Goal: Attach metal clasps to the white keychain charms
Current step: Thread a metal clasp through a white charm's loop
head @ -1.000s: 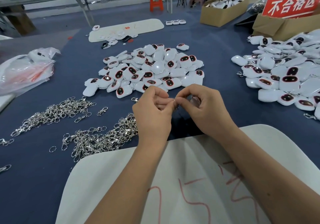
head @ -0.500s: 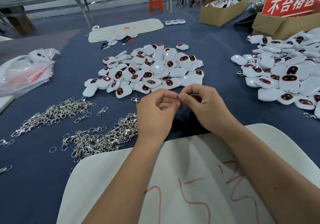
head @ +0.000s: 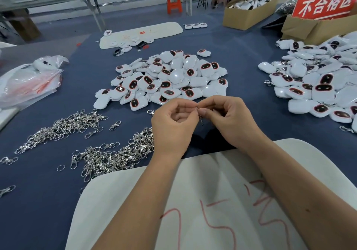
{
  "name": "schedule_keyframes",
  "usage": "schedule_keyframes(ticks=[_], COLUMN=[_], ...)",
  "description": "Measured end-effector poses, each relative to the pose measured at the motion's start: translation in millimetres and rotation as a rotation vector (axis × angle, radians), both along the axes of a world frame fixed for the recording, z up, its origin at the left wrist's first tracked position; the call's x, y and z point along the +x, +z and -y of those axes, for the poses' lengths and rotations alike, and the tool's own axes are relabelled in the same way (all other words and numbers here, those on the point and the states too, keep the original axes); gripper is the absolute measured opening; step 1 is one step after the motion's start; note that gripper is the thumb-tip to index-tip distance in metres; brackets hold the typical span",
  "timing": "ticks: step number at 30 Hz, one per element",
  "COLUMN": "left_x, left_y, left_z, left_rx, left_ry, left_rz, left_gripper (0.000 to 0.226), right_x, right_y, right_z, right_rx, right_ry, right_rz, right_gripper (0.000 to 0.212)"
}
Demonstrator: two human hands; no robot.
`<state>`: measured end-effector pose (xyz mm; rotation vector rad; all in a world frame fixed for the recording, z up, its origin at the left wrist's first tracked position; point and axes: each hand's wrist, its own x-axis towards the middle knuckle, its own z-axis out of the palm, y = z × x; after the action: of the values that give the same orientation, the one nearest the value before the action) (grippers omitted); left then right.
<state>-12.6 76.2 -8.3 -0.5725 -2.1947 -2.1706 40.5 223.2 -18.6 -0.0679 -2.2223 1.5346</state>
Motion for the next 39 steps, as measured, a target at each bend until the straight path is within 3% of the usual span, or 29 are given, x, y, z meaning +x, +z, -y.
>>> schedule_keyframes(ticks=[7,16,23,29,39], left_x=[-2.4,-2.5,-3.6,-4.1,-3.1], left_y=[-3.5,-2.4,0.4,1.5,1.4], left_z=[0.1,1.7,4.2,5.0,4.9], left_rx=[-0.023,0.002,0.074,0.114,0.022], left_ry=[0.063,-0.003,-0.217,-0.259,-0.239], left_rz=[-0.02,0.015,0.186,0.242,0.116], left_gripper=[0.016,0.011,0.017,0.012,0.009], right_x=[1.0,1.8,1.8,2.4,3.8], right_y=[-0.1,3.0,2.4,3.7,3.3], right_z=[2.2,3.6,-2.4,-1.6,-1.8], right_rx=[0.049,0.027,-0.097,-0.092,-0.13], right_ry=[-0.054,-0.066,-0.004,0.034,0.038], right_rz=[-0.038,-0.017,0.026,0.057,0.04], right_gripper=[0.014,0.014,0.017,0.018,0.014])
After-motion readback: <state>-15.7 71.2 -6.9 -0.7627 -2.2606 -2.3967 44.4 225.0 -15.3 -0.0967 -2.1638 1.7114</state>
